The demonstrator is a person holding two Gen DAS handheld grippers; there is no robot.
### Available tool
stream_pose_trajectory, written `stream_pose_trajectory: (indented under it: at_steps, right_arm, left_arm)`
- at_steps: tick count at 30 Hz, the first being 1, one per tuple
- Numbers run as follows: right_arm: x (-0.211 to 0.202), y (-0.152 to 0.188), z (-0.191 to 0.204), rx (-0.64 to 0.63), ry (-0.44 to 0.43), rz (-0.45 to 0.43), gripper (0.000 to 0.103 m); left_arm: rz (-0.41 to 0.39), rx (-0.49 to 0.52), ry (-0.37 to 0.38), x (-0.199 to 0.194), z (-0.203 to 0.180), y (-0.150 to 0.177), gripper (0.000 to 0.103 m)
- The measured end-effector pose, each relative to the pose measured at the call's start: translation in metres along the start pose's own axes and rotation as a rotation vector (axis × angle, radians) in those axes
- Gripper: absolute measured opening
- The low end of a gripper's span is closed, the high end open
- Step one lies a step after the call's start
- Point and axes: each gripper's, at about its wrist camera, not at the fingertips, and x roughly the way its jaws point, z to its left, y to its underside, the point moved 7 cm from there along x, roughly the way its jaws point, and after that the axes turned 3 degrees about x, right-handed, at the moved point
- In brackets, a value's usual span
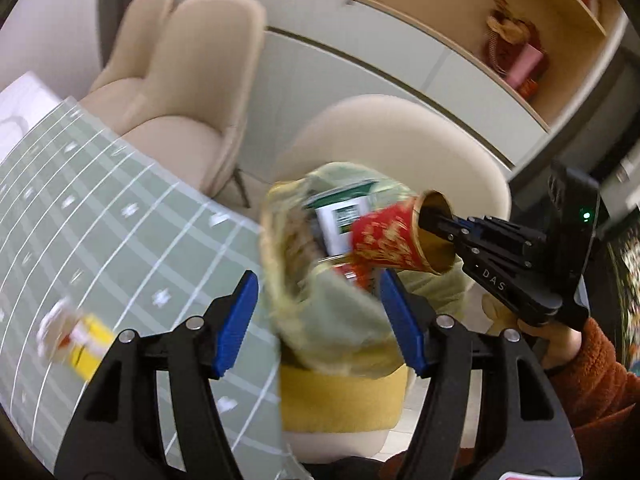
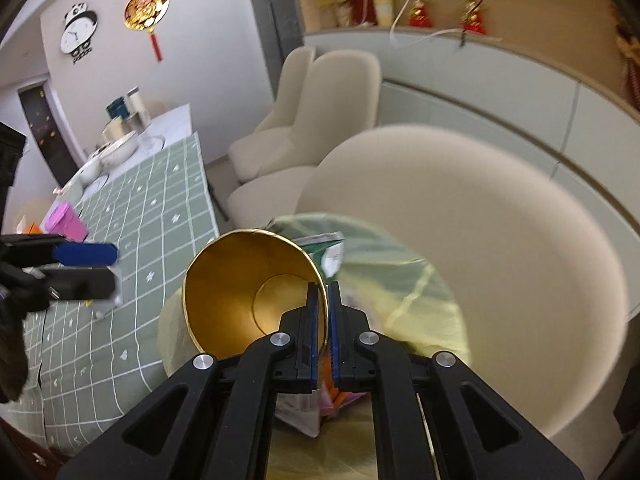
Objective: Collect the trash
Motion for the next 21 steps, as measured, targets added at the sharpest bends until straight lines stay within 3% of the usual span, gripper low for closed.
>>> stream_pose_trajectory:
  at_steps: [6, 11, 12, 16, 21]
  right_arm:
    - [0.037, 0.030, 0.016, -0.018, -0.031, 0.118, 0.007]
    - [0.026, 0.040, 0.013, 0.023, 0.039, 0.109, 0.007]
    - [0.022, 0.041, 0.011, 0.034, 0.070, 0.113, 0.009]
    - [-0.007, 0.047, 0.013, 0.034, 0.154, 0.100, 0.046]
    - [-0.063, 0.051, 0.032, 0.089, 0.209, 0.007, 0.048]
  left_arm:
    - [-0.010, -0.106, -0.098, -0.016, 0.031, 0.021, 0.060]
    - [-0.038, -0.152, -0.121, -0.036, 0.049, 0.046, 0.067]
    - [-0.038, -0.152, -0.116, -0.037, 0.050, 0.050, 0.068]
    - [-0.034, -0.129, -0.078, -0.050, 0.049, 0.066, 0.074]
    - [-0.069, -0.082, -0.073, -0.081, 0.053, 0.082, 0.077]
